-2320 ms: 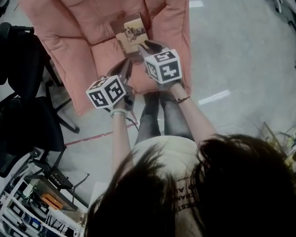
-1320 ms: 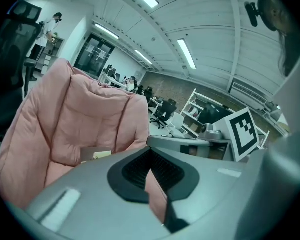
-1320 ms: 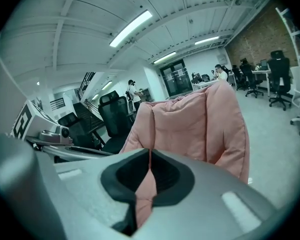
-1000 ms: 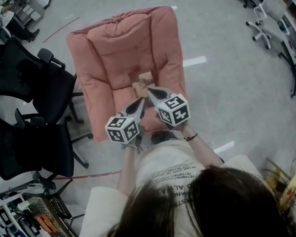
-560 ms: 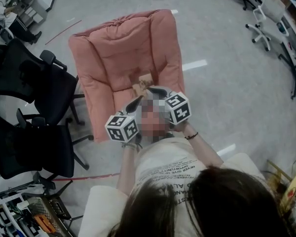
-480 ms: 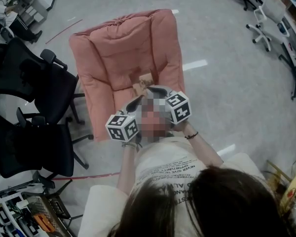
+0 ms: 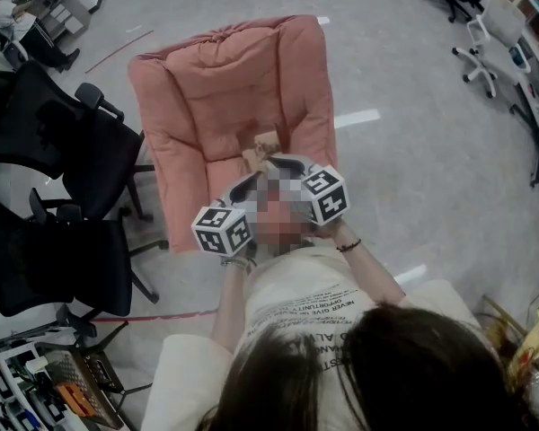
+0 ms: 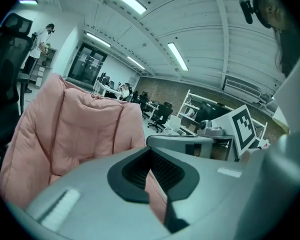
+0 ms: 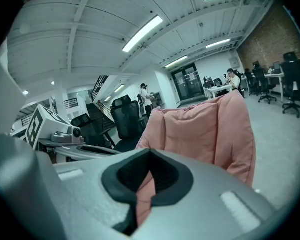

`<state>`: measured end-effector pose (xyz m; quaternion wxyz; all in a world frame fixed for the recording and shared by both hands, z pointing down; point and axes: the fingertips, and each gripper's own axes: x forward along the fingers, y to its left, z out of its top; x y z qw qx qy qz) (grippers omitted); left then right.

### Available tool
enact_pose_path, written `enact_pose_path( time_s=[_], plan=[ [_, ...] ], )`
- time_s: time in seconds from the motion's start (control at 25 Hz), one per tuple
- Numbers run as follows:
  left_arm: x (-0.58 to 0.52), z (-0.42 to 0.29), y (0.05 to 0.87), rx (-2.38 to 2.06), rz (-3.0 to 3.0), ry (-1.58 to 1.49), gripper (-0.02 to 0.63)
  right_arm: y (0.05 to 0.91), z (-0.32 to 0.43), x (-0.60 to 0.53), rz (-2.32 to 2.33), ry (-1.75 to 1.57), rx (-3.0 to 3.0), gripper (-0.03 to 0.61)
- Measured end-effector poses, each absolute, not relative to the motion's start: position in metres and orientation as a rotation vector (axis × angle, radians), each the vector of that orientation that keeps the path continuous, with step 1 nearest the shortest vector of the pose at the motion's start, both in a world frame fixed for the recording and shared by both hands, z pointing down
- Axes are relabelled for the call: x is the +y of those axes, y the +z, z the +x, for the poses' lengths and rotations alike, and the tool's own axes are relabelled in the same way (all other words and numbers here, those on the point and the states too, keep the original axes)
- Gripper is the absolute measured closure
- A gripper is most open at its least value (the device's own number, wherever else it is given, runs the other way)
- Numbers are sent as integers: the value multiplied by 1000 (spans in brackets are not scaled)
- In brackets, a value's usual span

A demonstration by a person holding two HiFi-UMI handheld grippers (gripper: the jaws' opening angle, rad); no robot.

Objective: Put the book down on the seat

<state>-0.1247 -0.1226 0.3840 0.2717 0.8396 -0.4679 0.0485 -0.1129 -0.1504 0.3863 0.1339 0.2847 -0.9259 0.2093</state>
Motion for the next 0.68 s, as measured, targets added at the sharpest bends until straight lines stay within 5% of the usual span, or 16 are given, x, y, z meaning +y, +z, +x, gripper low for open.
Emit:
enact_pose_path(
  time_s=[0.68],
  plan=[
    [-120, -125, 389, -1259, 2248, 140, 614, 386, -112, -148, 803, 636, -2706, 577]
  ],
)
